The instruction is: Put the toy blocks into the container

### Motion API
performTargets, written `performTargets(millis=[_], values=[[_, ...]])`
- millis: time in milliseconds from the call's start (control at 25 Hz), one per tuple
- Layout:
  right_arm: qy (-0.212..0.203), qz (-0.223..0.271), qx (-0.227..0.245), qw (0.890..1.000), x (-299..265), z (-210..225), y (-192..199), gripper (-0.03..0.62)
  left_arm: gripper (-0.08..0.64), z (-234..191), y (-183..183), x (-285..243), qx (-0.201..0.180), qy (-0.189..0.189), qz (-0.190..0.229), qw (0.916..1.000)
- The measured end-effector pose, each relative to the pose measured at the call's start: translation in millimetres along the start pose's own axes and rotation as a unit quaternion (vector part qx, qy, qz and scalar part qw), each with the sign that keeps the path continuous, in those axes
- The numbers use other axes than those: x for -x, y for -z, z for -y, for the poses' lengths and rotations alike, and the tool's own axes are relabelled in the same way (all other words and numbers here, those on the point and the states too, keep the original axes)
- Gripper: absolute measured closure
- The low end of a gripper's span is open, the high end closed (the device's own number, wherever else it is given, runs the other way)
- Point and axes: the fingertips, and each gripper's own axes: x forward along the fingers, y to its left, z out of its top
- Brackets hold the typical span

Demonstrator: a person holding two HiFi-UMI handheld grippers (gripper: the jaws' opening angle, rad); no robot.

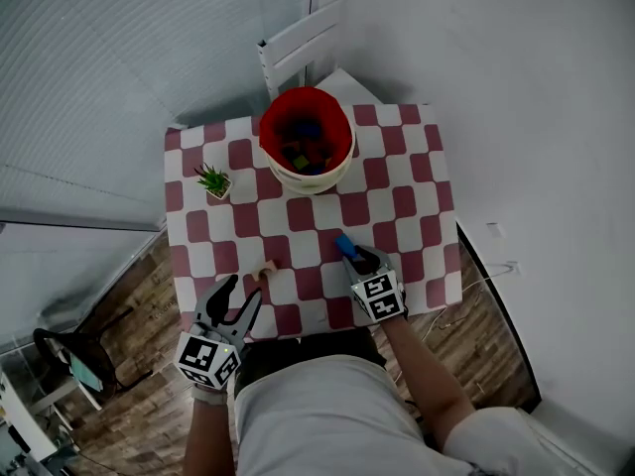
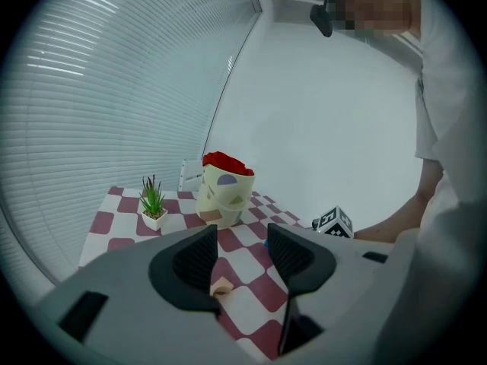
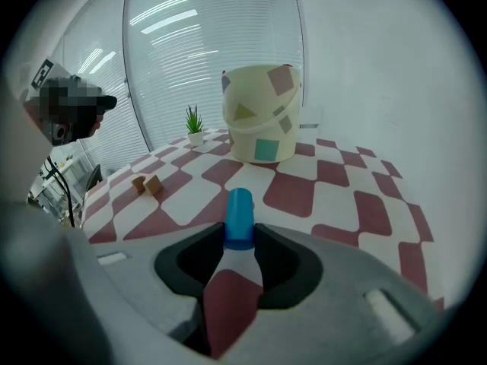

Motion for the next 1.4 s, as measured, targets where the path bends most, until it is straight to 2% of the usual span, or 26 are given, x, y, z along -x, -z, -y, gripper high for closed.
performTargets(millis=[280,840,1080,1400], values=[[-0.016,0.065,0.03,0.997,27.4,2.4,-65.3,0.46,0.371,5.5,-6.3,6.1,-0.001,-0.019,0.017,0.9997],[-0.035,0.18,0.06,0.981,78.1,-6.2,-191.9,0.46,0.371,17.5,-8.3,22.5,-0.001,-0.037,0.039,0.9985],[-0.028,0.194,0.073,0.978,72.0,0.8,-230.3,0.46,0.371,20.2,-6.8,32.2,-0.005,-0.041,0.043,0.9982],[-0.021,0.174,0.098,0.98,44.3,7.0,-260.3,0.46,0.371,13.8,-2.3,44.5,0.003,-0.056,0.042,0.9976]])
